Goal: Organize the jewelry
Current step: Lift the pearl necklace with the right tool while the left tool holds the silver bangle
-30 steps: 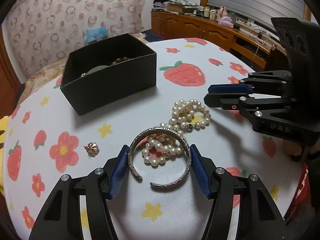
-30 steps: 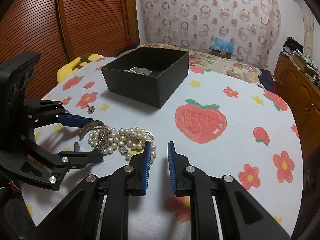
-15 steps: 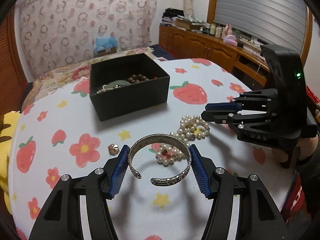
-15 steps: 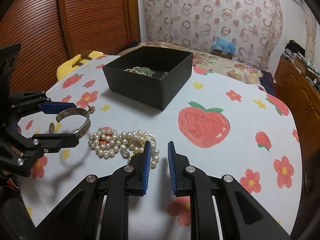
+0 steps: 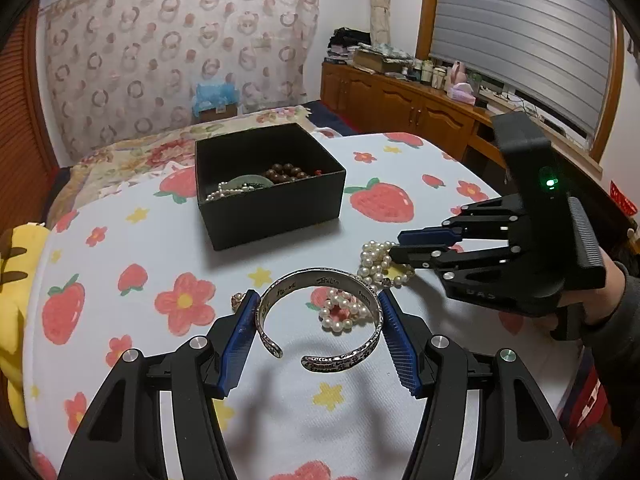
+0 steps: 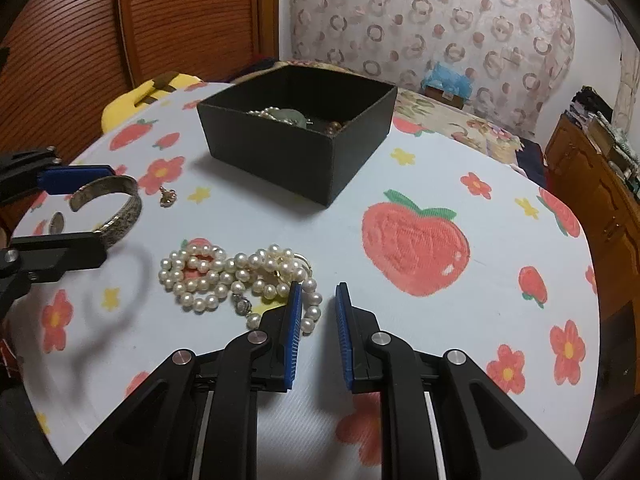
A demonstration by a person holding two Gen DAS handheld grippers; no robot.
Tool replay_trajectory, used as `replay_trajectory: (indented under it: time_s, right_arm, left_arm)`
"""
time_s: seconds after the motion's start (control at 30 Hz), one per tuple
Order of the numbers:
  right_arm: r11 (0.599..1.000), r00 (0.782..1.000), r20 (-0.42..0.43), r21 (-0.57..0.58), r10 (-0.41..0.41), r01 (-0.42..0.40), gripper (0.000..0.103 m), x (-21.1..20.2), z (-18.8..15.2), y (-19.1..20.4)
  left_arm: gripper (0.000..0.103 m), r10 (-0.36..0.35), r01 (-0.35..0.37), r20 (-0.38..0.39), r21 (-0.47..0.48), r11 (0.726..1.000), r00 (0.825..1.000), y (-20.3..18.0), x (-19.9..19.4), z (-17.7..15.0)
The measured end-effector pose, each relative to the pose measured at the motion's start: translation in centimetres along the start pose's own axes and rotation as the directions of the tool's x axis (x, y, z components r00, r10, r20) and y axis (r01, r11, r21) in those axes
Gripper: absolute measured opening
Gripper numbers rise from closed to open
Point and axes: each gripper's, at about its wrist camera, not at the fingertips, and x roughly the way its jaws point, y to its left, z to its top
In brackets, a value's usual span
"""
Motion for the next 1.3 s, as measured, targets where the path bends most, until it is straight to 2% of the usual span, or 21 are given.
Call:
replay_trajectory:
  time_s: [0.1, 0.13, 0.27, 0.4, 0.57, 0.83, 1.3]
  right_arm:
    - [1.000, 1.000, -0.004, -0.006, 0.010, -0.010, 0.017, 0.1, 0.1, 0.1]
    - [1.000, 1.000, -0.006, -0.013, 0.018, -0.018, 0.009, 0.2, 0.1, 0.2]
    - [0.999, 1.000, 0.015, -0.032, 0.011, -0.010, 0.009, -0.5, 0.2, 0.5]
    - [0.999, 0.996, 0.087, -0.033, 0.010, -0.007, 0.008, -2.8, 1.1, 0.7]
    - [0.999, 0.985, 0.171, -0.052, 0.006, 0.003, 0.009, -6.0, 2.9, 1.2]
    - [0.997, 0.967, 0.255, -0.076, -0.001, 0.021, 0.009, -9.3, 5.5, 1.9]
    - [0.995, 0.939, 0.342, -0.078, -0.028, 0.058, 0.009, -12.8, 9.2, 1.9]
  left_arm:
    - [0.058, 0.002, -0.002, 0.001, -0.001, 1.000, 1.000, 0.0, -0.1, 0.1]
    - [0.058, 0.004, -0.004, 0.002, -0.004, 1.000, 1.000, 0.1, -0.1, 0.1]
    - [0.058, 0.010, -0.010, 0.007, -0.013, 1.000, 1.000, 0.5, -0.3, 0.2]
    - [0.058, 0.017, -0.017, 0.016, -0.020, 1.000, 1.000, 0.8, -0.6, 0.4]
    - [0.058, 0.024, -0.023, 0.039, -0.022, 0.999, 0.999, 1.0, -1.5, 0.6]
    - [0.058, 0.043, -0.041, 0.082, -0.029, 0.999, 0.996, 1.8, -3.4, 1.2]
    - [0.058, 0.071, -0.068, 0.114, -0.025, 0.997, 0.991, 2.9, -4.5, 2.5]
